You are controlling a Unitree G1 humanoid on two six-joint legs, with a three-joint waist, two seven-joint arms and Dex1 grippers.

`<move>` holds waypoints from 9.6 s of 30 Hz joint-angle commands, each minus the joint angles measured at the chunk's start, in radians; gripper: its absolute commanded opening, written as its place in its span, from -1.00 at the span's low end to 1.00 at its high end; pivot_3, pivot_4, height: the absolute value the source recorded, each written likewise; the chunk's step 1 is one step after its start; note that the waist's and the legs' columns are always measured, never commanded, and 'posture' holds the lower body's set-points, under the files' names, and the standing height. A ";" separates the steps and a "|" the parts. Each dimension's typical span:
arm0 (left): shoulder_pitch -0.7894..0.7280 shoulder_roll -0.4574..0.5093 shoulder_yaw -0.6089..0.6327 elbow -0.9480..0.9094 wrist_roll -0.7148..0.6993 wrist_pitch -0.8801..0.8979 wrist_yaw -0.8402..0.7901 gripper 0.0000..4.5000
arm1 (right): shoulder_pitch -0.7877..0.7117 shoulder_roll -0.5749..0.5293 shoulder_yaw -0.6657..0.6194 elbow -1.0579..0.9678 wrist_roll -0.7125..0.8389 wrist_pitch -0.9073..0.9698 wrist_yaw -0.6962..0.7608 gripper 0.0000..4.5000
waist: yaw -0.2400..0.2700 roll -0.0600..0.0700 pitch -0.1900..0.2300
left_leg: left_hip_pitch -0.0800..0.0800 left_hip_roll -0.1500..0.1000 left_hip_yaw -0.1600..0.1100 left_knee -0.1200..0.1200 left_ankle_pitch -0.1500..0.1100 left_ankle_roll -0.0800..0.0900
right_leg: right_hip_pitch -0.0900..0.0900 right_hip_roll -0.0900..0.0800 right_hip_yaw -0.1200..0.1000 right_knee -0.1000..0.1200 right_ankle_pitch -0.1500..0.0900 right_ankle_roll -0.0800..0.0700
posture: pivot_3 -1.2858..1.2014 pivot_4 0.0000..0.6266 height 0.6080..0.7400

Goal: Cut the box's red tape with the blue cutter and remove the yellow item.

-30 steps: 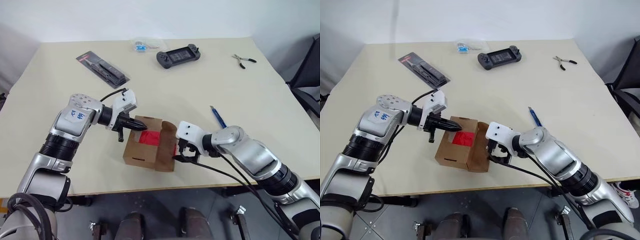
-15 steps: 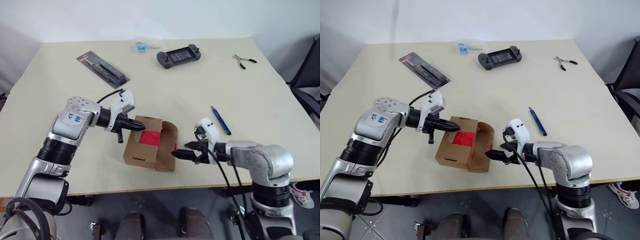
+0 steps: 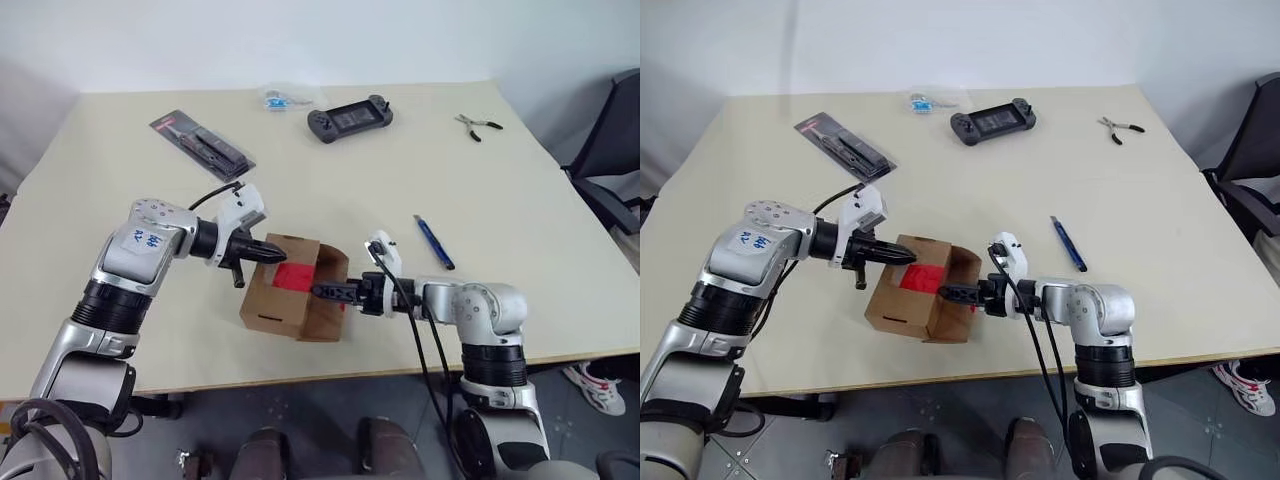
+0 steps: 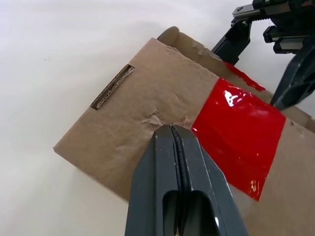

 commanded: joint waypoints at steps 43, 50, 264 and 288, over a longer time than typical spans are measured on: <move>0.084 -0.142 0.101 0.114 -0.014 -0.295 0.071 -1.00 | -0.412 -0.531 0.253 -0.033 1.453 0.000 -1.512 -1.00 | 0.010 0.001 0.003 | -0.017 0.000 -0.001 -0.007 0.001 -0.001 | -0.011 0.000 -0.007 -0.014 0.001 0.002 | 0.03 -0.52 1.00; 0.051 0.000 0.193 0.157 -0.074 -0.301 -0.034 -1.00 | -0.448 -0.512 0.329 -0.047 1.453 -0.098 -1.629 -1.00 | -0.001 -0.001 0.003 | -0.020 0.001 0.002 -0.007 0.001 -0.001 | -0.018 0.000 -0.005 -0.011 0.001 0.002 | 0.03 -0.52 1.00; 0.297 0.160 0.501 -0.089 -0.081 -0.075 0.295 0.59 | 0.306 -0.787 -0.339 0.088 0.167 -1.010 0.746 1.00 | 0.055 -0.002 0.006 | -0.027 -0.002 -0.001 0.024 -0.005 0.007 | -0.013 -0.002 -0.003 -0.003 0.004 0.006 | 0.03 -0.52 1.00; 0.950 0.124 0.763 -0.224 -0.328 -0.376 -0.040 0.98 | 0.361 -0.875 -0.299 0.390 -0.019 -1.230 0.873 1.00 | 0.050 0.001 0.006 | -0.017 0.000 0.004 0.019 -0.007 0.007 | -0.005 -0.001 -0.002 -0.010 0.003 0.004 | 0.03 -0.52 1.00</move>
